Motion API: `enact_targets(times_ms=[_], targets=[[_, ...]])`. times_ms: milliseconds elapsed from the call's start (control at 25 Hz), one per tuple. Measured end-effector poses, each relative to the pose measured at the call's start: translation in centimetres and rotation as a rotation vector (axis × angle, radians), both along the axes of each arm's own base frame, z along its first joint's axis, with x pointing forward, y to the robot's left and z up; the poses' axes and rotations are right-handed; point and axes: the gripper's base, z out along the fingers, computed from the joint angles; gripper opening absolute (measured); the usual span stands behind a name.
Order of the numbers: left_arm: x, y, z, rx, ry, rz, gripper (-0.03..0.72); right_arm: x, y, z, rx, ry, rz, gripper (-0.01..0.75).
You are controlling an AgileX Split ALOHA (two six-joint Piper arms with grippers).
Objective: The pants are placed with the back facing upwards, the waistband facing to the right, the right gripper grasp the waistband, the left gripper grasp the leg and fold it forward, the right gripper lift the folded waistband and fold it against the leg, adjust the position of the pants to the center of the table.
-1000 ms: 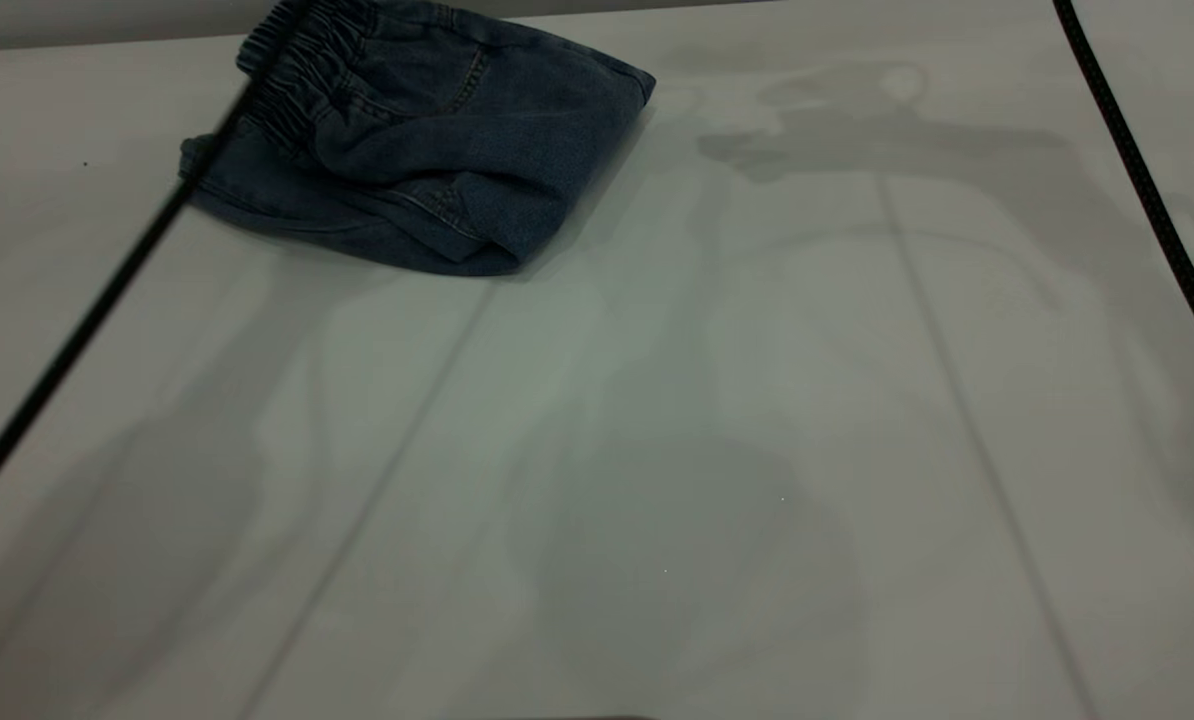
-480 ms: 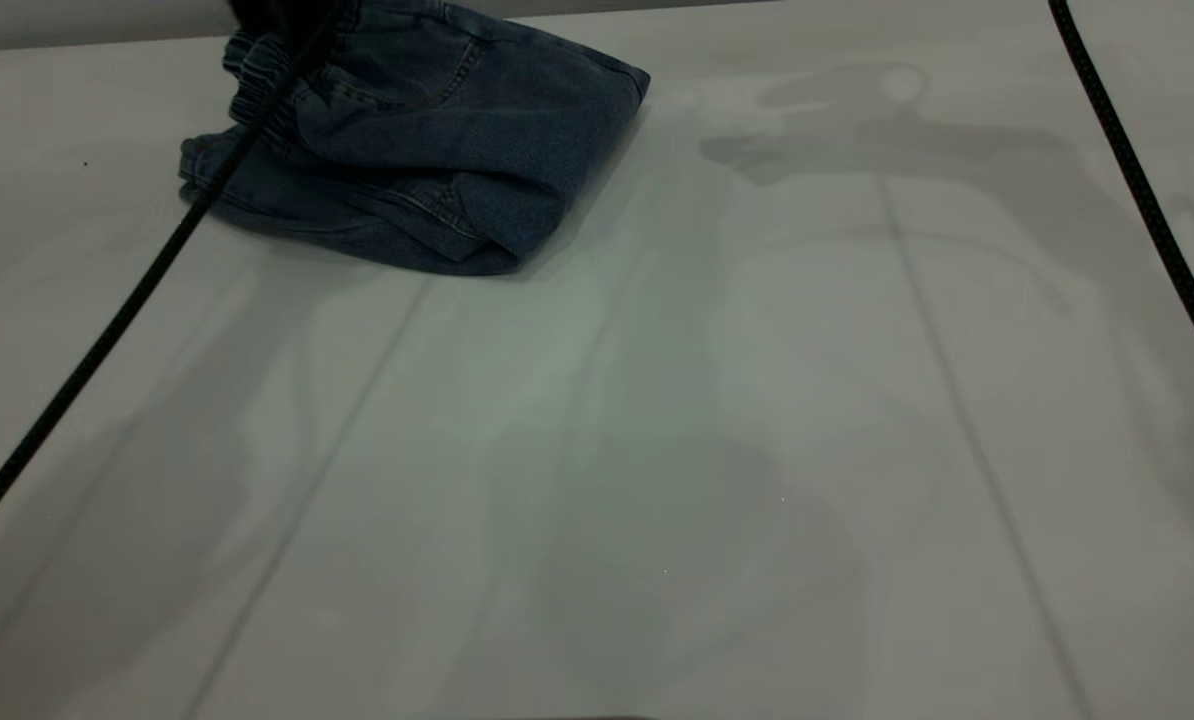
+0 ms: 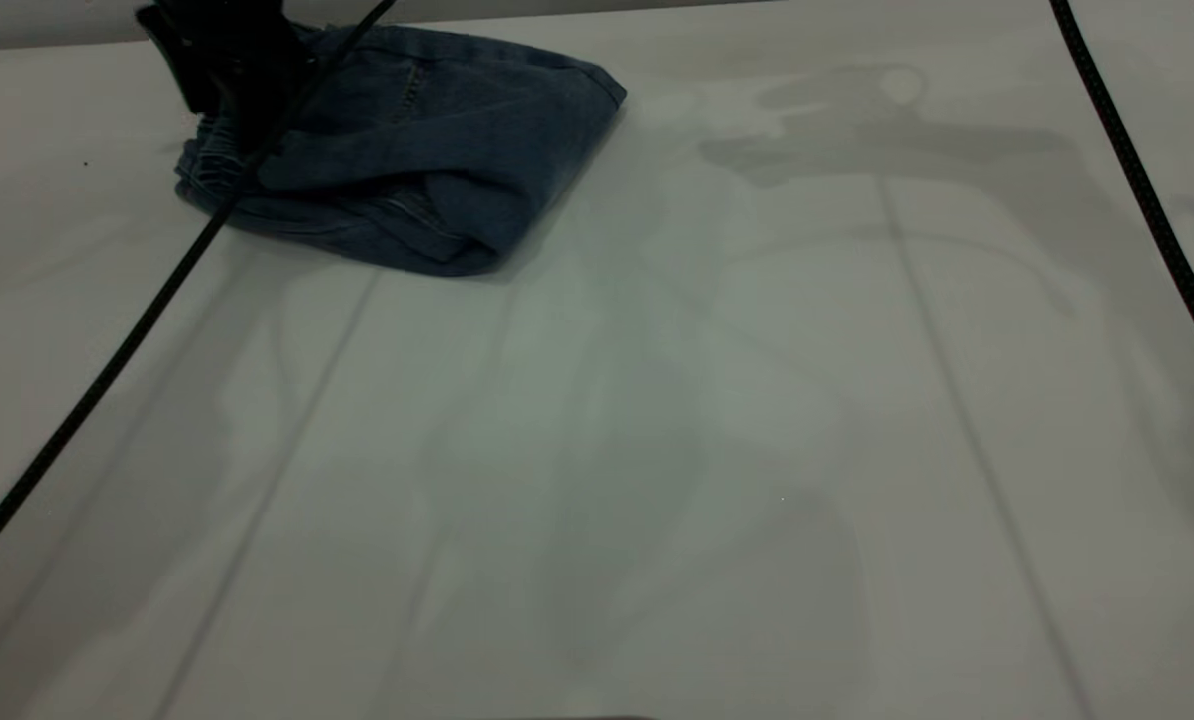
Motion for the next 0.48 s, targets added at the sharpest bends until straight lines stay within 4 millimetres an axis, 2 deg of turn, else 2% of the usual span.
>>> enact_targets(times_ms=[120,240,360,480], targets=[[0.2,0.5,1.6,0.044,-0.055,0.028,0.412,0.0,0.0,0.0,0.000,0.002,0.002,0.586],[0.3,0.3,4.2,-0.004,-0.125,0.083,0.412,0.0,0.0,0.0,0.000,0.001,0.003,0.586],[-0.1,-0.7,6.4,-0.126,-0.147,0.108,0.412,0.0,0.0,0.0,0.000,0.001,0.003,0.586],[-0.5,-2.4,6.7,-0.249,-0.101,0.040,0.412,0.0,0.0,0.0,0.000,0.001,0.003,0.586]])
